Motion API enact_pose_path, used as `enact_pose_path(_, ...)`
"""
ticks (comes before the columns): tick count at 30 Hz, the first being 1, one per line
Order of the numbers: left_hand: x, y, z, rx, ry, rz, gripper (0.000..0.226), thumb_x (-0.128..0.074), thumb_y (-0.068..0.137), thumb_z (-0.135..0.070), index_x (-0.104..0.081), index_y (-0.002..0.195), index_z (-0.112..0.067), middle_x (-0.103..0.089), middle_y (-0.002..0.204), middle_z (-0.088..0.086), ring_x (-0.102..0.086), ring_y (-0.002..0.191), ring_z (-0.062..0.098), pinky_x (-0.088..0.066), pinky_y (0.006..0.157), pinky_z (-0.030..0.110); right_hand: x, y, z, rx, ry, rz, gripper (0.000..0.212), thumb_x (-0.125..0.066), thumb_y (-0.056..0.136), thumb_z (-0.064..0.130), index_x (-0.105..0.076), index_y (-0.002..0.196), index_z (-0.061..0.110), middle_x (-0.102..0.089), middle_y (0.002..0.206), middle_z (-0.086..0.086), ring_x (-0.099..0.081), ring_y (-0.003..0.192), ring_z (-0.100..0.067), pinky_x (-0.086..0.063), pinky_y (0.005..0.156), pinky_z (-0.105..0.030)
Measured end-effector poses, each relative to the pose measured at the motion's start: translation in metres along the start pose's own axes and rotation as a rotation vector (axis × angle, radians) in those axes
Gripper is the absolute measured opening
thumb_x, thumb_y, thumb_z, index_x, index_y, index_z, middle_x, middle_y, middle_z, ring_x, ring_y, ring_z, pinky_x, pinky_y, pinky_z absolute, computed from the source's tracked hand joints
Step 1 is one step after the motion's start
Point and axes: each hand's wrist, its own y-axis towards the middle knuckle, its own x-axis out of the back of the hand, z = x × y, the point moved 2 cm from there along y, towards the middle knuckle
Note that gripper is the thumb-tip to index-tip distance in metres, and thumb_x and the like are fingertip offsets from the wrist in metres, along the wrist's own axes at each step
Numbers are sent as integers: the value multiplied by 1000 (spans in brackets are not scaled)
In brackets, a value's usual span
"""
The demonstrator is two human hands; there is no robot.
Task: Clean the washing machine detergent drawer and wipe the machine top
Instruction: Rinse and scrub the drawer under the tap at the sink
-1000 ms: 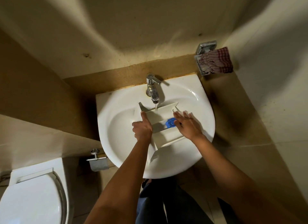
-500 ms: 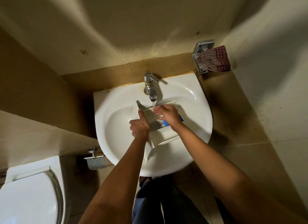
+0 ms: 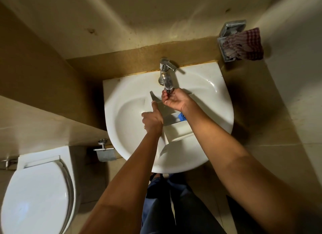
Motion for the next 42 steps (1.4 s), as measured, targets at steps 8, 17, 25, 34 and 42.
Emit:
enact_pose_path(8, 1, 0, -2, -4, 8, 15, 82, -33, 95, -64, -36, 141, 3, -47, 140, 24, -48, 126, 41, -38, 107, 47, 27, -22, -8, -60, -271, -20, 28, -40, 96, 10, -56, 73, 9, -61, 58, -2, -57, 50, -11, -45, 46, -17)
enact_pose_path(17, 2, -3, -4, 9, 22, 23, 80, -34, 94, -64, -37, 140, 1, -47, 140, 23, -48, 125, 41, -39, 106, 50, 68, -75, -88, 534, -1986, 49, 19, -41, 97, 16, -50, 108, 4, -62, 103, -17, -60, 90, -33, -49, 74, -40)
enact_pose_path(25, 3, -3, -6, 27, 28, 21, 81, -35, 93, -66, -40, 138, 2, -49, 139, 23, -50, 124, 41, -41, 106, 49, 102, -80, -59, 393, -2208, -507, 49, -27, 97, 36, -60, 114, 4, -61, 120, -15, -56, 111, -28, -35, 97, -35)
enact_pose_path(34, 7, -5, -6, 18, 39, 30, 81, -35, 94, -65, -41, 138, 3, -49, 138, 23, -50, 124, 40, -40, 104, 47, 78, -97, -72, 492, -2077, 12, 38, -33, 98, 31, -58, 81, 8, -59, 78, -14, -52, 70, -25, -41, 66, -32)
enact_pose_path(42, 7, -7, -6, 5, 43, 45, 81, -33, 95, -64, -38, 141, 2, -47, 141, 23, -49, 126, 40, -39, 105, 46, 84, -84, -24, 295, -1551, -93, 29, -54, 90, 22, -67, 72, 3, -65, 67, -4, -60, 59, -16, -46, 61, -26)
